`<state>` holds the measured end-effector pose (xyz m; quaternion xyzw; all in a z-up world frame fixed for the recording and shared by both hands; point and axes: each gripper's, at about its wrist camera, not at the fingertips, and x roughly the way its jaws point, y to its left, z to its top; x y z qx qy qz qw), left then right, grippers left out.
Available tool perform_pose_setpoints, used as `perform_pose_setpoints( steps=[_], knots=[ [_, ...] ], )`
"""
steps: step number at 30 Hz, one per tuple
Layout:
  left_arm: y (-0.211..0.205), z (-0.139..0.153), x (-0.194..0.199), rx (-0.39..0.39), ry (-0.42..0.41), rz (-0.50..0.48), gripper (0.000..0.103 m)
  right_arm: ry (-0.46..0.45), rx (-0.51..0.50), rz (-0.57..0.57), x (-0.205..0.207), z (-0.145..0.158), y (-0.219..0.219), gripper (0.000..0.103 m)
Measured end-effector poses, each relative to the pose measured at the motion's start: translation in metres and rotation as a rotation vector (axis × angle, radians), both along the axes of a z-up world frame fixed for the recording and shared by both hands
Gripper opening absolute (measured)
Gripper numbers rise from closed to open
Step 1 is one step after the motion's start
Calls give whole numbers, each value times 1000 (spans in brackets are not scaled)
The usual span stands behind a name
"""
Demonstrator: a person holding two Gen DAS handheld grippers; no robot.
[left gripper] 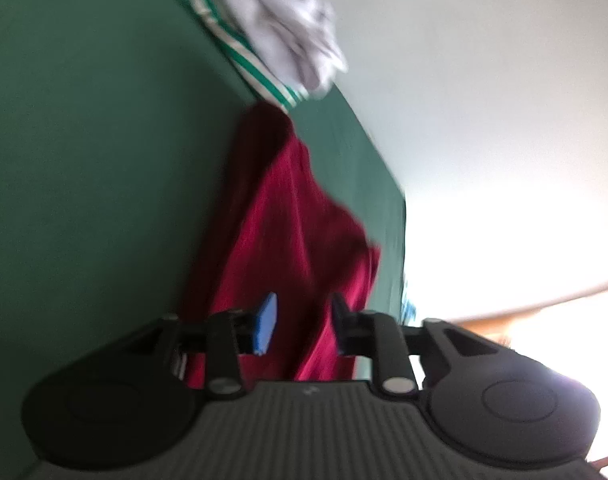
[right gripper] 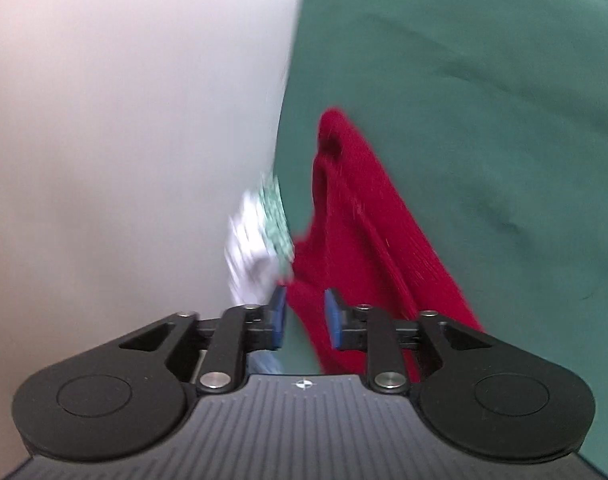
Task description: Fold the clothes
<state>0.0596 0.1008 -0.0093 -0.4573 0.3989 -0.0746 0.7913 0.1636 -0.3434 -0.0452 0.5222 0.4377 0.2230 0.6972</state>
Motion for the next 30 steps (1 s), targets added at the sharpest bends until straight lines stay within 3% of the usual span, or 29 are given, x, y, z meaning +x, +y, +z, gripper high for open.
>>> perform_pose_setpoints(
  steps=[2, 4, 8, 11, 13, 17, 23, 25, 26, 28, 29, 30],
  knots=[
    [1, 5, -24, 119, -2, -70, 59, -114, -228, 145, -20, 25, -7, 43],
    [-3, -1, -44, 185, 49, -147, 61, -167, -376, 269, -40, 38, -17, 48],
    [-21, -19, -78, 173, 126, -241, 64, -40, -358, 411, -72, 19, -26, 59],
    [-38, -24, -97, 178, 130, -283, 79, -34, -425, 519, -92, 7, -12, 59],
    [-45, -28, -103, 170, 132, -293, 84, -35, -443, 556, -103, 1, -5, 59],
    [-51, -39, -113, 128, 158, -277, 90, -35, -442, 548, -116, -13, 1, 60],
    [-66, -46, -120, 90, 106, -272, 90, -50, -379, 509, -114, -20, 2, 61],
    [-64, -45, -130, 92, 75, -256, 83, -51, -328, 487, -113, -27, 8, 61],
    [-63, -47, -129, 91, 63, -245, 73, -51, -306, 475, -110, -30, 16, 60],
    [-59, -52, -128, 82, 66, -215, 45, -51, -275, 454, -111, -36, 18, 41],
    [-57, -55, -129, 76, 78, -197, 27, -48, -273, 449, -111, -38, 19, 39],
    [-55, -57, -129, 68, 91, -179, 27, -44, -264, 446, -111, -39, 18, 36]
  ],
)
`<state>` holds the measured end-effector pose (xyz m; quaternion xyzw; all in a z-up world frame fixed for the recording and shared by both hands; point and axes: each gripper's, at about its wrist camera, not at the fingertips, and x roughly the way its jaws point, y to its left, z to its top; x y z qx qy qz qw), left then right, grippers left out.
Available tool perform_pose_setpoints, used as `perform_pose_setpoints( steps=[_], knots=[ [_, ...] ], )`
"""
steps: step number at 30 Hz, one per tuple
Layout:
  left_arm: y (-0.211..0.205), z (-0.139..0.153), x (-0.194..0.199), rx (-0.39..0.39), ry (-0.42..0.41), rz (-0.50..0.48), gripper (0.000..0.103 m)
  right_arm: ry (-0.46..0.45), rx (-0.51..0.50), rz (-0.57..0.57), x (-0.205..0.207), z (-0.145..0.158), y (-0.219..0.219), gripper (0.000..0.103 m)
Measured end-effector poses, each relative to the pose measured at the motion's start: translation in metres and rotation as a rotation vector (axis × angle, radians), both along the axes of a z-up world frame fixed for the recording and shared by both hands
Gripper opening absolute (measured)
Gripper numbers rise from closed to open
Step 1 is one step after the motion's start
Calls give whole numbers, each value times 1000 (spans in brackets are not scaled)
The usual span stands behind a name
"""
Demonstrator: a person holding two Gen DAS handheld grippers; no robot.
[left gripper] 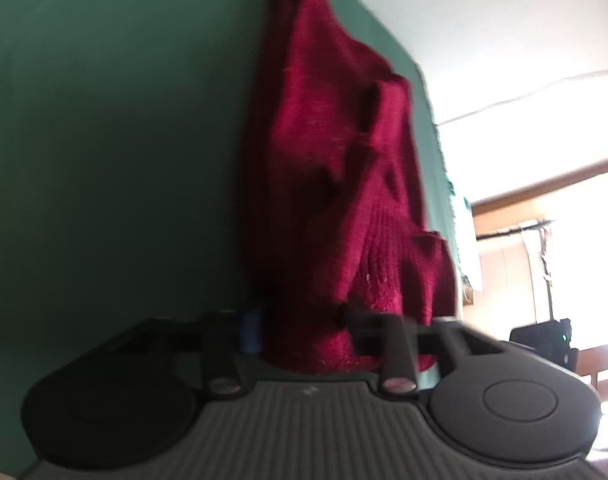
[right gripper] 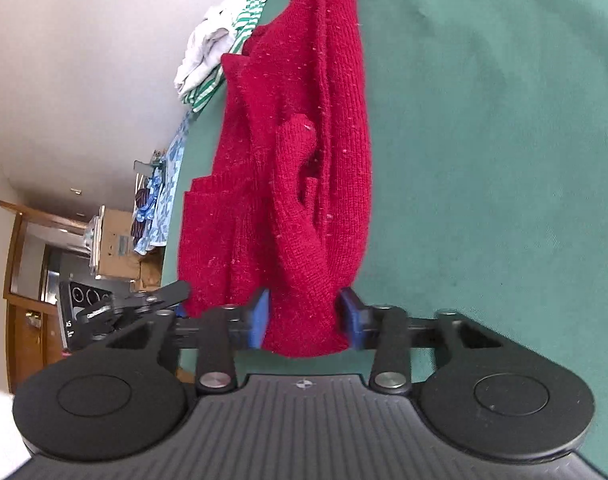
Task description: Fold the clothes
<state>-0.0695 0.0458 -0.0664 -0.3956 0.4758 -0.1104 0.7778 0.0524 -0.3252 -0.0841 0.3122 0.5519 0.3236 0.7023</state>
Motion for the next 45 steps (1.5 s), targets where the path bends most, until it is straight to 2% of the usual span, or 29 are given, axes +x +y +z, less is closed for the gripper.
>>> perform_pose_setpoints(
  steps=[3, 8, 12, 14, 20, 21, 26, 27, 28, 29, 31, 33, 35, 38, 40, 41, 42, 43, 44, 45],
  knots=[
    [5, 4, -5, -31, 23, 51, 24, 61, 47, -40, 1, -1, -6, 29],
    [23, 28, -3, -139, 30, 154, 23, 190, 271, -182, 8, 2, -25, 27],
    [41, 42, 16, -216, 93, 244, 22, 228, 370, -254, 21, 12, -25, 26],
    [44, 43, 26, -237, 132, 271, 22, 236, 387, -283, 29, 18, -21, 26],
    [48, 48, 69, -280, 145, 293, 25, 296, 444, -420, 54, 17, -18, 26],
    [42, 42, 86, -279, 140, 297, 25, 293, 443, -437, 57, 18, -18, 26],
    [50, 51, 118, -234, 96, 318, 25, 279, 439, -506, 72, 19, -19, 22],
    [50, 52, 124, -223, 91, 319, 26, 272, 430, -510, 75, 19, -18, 15],
    [51, 53, 130, -210, 84, 316, 26, 272, 425, -516, 78, 18, -18, 15],
    [49, 56, 132, -184, 67, 293, 26, 271, 420, -523, 80, 18, -18, 15],
    [45, 62, 137, -131, 34, 243, 33, 254, 377, -507, 84, 20, -18, 17],
    [35, 70, 133, -62, 2, 140, 62, 199, 317, -463, 85, 26, -15, 20],
    [24, 77, 122, -3, -36, 32, 65, 164, 277, -435, 85, 28, -14, 20],
    [3, 97, 106, 148, -120, -102, 65, 143, 247, -420, 81, 29, -17, 19],
    [-13, 109, 97, 176, -177, -201, 70, 117, 213, -411, 79, 32, -21, 20],
    [-21, 111, 96, 171, -195, -248, 78, 101, 192, -397, 77, 34, -22, 20],
    [-32, 111, 95, 192, -212, -299, 83, 85, 172, -382, 75, 37, -23, 23],
    [-42, 111, 95, 217, -226, -347, 84, 64, 149, -365, 73, 40, -24, 30],
    [-49, 109, 93, 258, -222, -379, 84, 13, 114, -329, 69, 48, -24, 34],
    [-55, 103, 93, 295, -207, -412, 83, -77, 66, -263, 65, 60, -22, 42]
  ],
)
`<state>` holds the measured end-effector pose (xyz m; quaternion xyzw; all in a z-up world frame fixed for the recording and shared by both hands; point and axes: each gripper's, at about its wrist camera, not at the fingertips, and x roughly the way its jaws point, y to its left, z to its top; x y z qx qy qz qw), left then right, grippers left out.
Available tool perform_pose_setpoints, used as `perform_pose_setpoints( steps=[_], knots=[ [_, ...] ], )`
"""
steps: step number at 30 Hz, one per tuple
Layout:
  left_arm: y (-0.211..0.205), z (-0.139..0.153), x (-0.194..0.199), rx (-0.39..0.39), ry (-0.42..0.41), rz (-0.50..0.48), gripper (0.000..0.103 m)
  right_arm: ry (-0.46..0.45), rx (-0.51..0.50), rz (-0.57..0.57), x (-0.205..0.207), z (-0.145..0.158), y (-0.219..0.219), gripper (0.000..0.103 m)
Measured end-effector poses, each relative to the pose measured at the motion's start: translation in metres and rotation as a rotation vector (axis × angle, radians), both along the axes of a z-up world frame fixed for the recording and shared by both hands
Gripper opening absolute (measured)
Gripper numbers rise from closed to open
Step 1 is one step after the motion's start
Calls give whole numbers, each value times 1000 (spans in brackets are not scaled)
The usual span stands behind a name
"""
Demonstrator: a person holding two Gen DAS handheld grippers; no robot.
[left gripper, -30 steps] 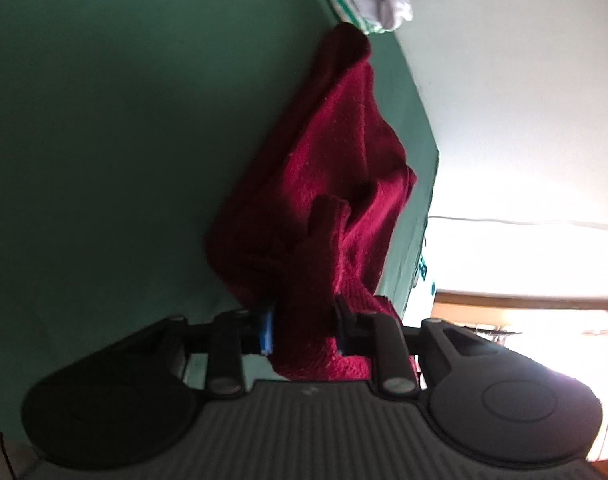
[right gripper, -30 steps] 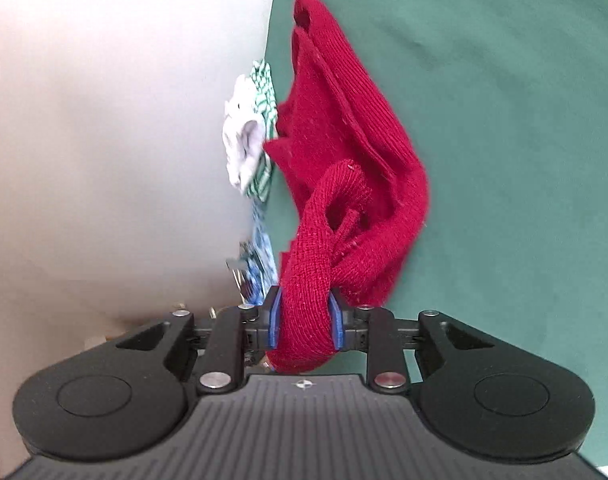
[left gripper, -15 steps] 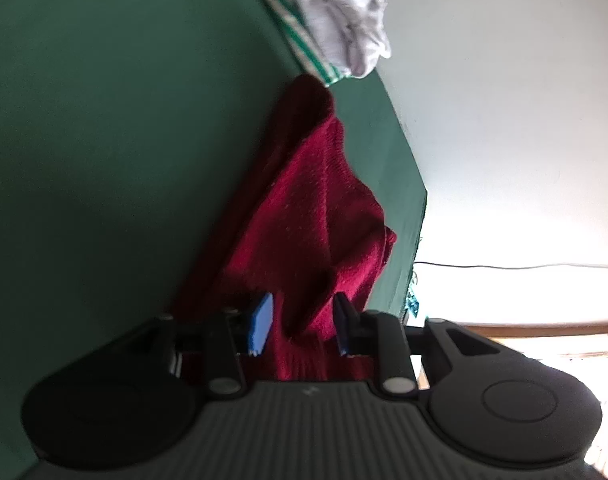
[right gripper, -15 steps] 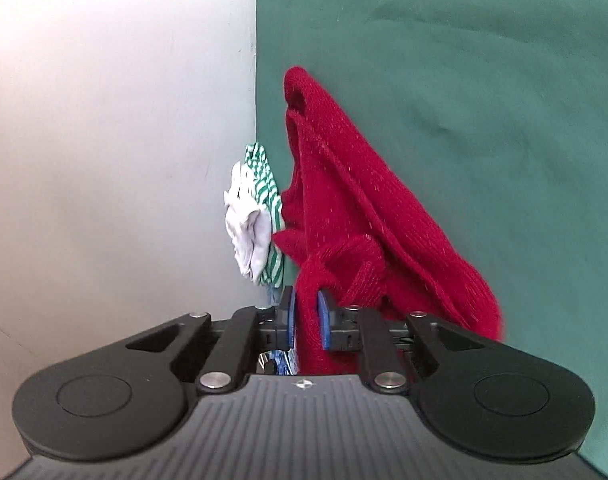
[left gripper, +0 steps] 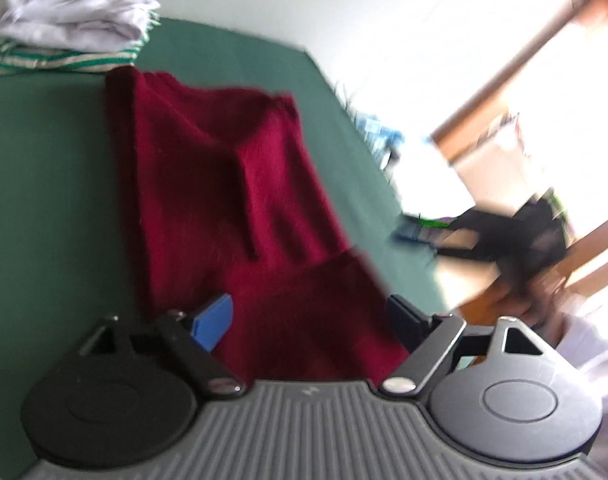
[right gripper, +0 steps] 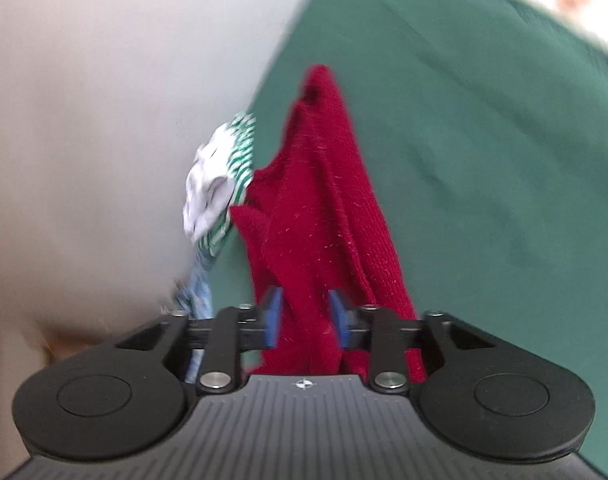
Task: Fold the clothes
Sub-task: 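Lower the folded sweater onto the table with both grippers, holding its end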
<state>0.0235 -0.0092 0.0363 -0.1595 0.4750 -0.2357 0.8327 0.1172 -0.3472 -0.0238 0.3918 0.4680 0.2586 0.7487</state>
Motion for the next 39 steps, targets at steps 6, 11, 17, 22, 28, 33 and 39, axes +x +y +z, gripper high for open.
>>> perform_pose_setpoints(
  steps=[6, 11, 17, 22, 28, 33, 39],
  knots=[
    [-15, -31, -39, 265, -89, -139, 78, -700, -683, 645, -86, 40, 55, 68],
    [-12, -40, -69, 438, -181, -333, 82, -1002, -935, 1111, -153, 1, 63, 65],
    [-34, -50, -96, 584, -322, -410, 85, -1219, -973, 1176, -169, -11, 80, 68],
    [-58, -61, -116, 728, -424, -500, 84, -1327, -1034, 1237, -172, -25, 94, 71],
    [-61, -69, -117, 827, -496, -583, 83, -1349, -1095, 1230, -166, -34, 109, 71],
    [-65, -84, -111, 939, -552, -670, 92, -1331, -1067, 1177, -160, -38, 112, 64],
    [-60, -87, -115, 970, -579, -726, 96, -1224, -1036, 1151, -151, -37, 120, 41]
  ],
)
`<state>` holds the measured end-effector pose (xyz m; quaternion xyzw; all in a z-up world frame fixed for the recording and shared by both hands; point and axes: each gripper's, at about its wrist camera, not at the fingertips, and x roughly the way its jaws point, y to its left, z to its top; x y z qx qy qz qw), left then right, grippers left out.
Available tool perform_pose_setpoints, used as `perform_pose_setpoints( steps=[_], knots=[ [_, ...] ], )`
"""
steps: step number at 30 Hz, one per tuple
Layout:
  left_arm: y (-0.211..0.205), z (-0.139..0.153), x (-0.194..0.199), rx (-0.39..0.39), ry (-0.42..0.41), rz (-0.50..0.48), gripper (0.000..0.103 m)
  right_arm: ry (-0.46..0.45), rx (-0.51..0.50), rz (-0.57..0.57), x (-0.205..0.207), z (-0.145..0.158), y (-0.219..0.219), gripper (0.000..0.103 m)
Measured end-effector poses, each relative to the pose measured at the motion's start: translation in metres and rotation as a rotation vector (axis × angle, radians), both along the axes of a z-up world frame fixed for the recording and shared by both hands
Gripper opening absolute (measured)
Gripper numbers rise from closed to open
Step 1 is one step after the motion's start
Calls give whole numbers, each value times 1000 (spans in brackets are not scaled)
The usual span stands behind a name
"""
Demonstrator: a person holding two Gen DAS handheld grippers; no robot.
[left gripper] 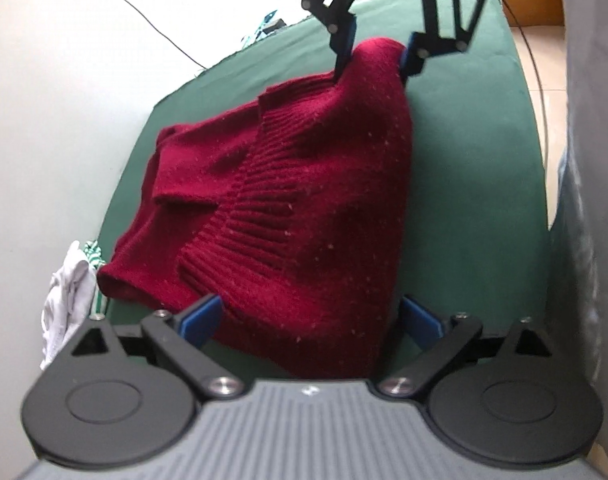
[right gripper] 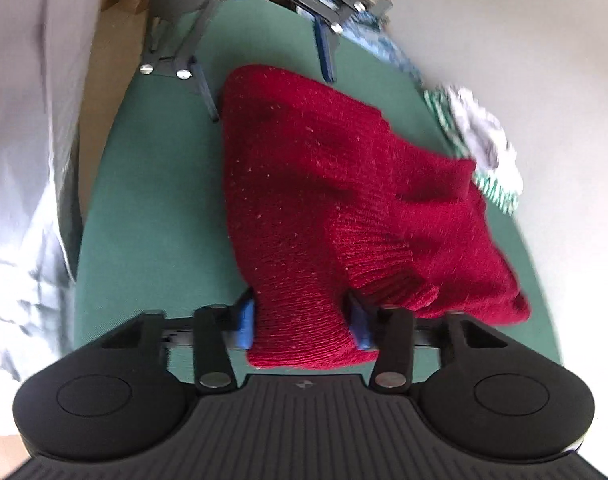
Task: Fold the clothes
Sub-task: 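Lower the folded sweater onto the table with both grippers, holding its end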
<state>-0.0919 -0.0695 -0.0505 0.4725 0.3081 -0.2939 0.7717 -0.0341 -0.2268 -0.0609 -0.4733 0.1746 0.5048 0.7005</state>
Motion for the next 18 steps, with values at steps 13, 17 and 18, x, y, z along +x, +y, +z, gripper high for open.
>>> perform_pose_setpoints(
  steps=[13, 17, 18],
  knots=[
    [9, 14, 31, -77, 205, -12, 51, 332, 228, -326, 40, 48, -5, 29],
    [17, 27, 31, -114, 217, 28, 40, 383, 273, -380, 43, 54, -9, 29],
    [20, 33, 32, -132, 224, 39, 38, 398, 280, -392, 43, 55, -9, 29]
  ],
)
